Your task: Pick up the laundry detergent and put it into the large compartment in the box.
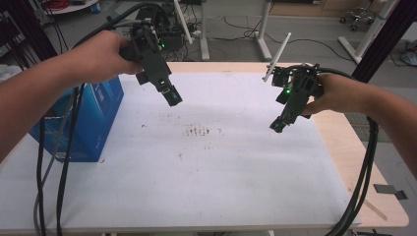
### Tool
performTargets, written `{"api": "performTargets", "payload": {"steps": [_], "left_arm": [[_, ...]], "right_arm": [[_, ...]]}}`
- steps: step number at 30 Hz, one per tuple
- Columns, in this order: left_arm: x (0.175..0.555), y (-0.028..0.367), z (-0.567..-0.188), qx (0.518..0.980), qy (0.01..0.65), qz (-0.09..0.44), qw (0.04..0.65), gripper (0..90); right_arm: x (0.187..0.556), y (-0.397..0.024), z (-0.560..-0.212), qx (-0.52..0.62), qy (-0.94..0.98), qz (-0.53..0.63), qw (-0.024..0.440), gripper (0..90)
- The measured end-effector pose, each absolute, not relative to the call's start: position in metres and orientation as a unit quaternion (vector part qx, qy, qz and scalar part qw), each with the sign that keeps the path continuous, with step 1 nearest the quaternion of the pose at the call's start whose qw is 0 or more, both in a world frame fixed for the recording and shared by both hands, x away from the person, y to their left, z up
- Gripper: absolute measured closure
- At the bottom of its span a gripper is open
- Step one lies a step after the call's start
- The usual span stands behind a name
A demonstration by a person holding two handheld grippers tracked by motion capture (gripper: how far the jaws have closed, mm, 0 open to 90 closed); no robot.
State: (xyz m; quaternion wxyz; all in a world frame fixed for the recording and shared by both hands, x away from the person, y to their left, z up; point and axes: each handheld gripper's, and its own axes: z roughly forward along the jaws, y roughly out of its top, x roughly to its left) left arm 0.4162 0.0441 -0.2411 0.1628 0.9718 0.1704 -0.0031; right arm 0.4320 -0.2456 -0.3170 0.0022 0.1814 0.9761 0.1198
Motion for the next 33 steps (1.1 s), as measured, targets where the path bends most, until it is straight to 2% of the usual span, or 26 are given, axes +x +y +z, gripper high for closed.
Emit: {"api": "performTargets", "payload": {"steps": [14,33], "left_arm": [[0.415,0.029,-0.261,0.976,0.164,-0.016,0.146,1.6],[0.416,0.030,-0.268,0.974,0.170,-0.018,0.146,1.6]], "right_arm": [[0.427,-0.246,-0.317,0.173,0.976,0.129,0.004,1.2],[0.426,-0.245,-0.320,0.169,0.977,0.127,0.003,1.2]]}}
